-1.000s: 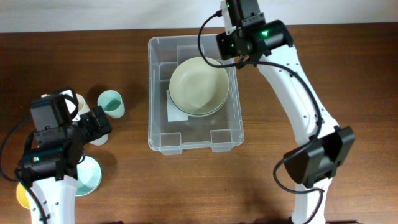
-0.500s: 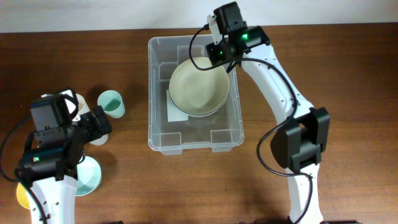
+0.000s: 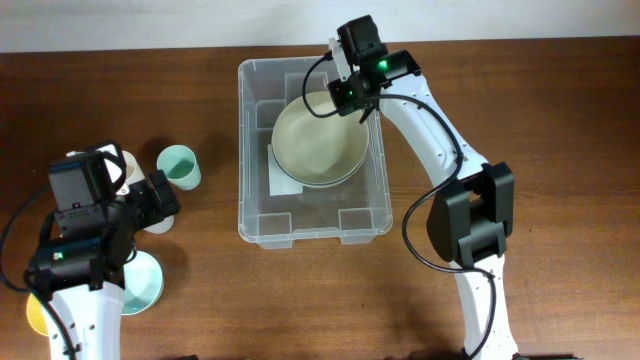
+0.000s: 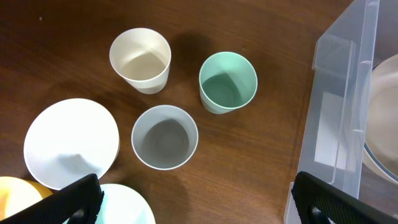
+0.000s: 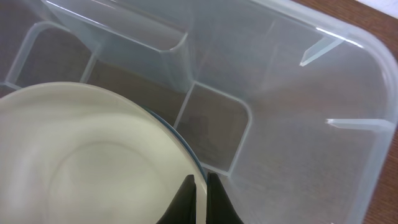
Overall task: Pack container
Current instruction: 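Release the bowl and press the stack down with the right gripper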
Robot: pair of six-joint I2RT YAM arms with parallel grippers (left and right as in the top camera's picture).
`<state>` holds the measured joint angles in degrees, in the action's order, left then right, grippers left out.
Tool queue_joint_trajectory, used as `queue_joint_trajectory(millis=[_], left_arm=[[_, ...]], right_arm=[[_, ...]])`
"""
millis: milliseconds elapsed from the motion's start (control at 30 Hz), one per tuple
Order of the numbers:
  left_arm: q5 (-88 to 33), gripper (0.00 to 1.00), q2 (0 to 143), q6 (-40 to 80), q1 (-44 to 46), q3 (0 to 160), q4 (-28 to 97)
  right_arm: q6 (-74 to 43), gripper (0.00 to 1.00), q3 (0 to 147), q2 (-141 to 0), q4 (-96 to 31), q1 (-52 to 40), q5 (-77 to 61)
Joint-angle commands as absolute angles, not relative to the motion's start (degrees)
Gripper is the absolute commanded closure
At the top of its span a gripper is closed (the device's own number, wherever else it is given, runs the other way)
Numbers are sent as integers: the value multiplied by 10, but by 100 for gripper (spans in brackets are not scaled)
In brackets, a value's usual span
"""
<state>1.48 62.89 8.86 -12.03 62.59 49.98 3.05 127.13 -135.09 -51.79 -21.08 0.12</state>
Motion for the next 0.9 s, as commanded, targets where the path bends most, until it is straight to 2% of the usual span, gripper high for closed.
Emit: queue_joint_trajectory(millis=[0,633,767,867], left_arm=[[8,1,628,94,-123,636,500],[8,1,628,94,-123,636,500],[8,1,628,94,-123,636,500],[8,1,628,94,-123,636,500]], right_arm=[[30,96,1274,-1368,-518,-209,9],[30,96,1301,-1361,-545,-209,35],[30,96,1355,-1331,-606,-210,28],[43,96,1394,-1314,-702,-214,-2]])
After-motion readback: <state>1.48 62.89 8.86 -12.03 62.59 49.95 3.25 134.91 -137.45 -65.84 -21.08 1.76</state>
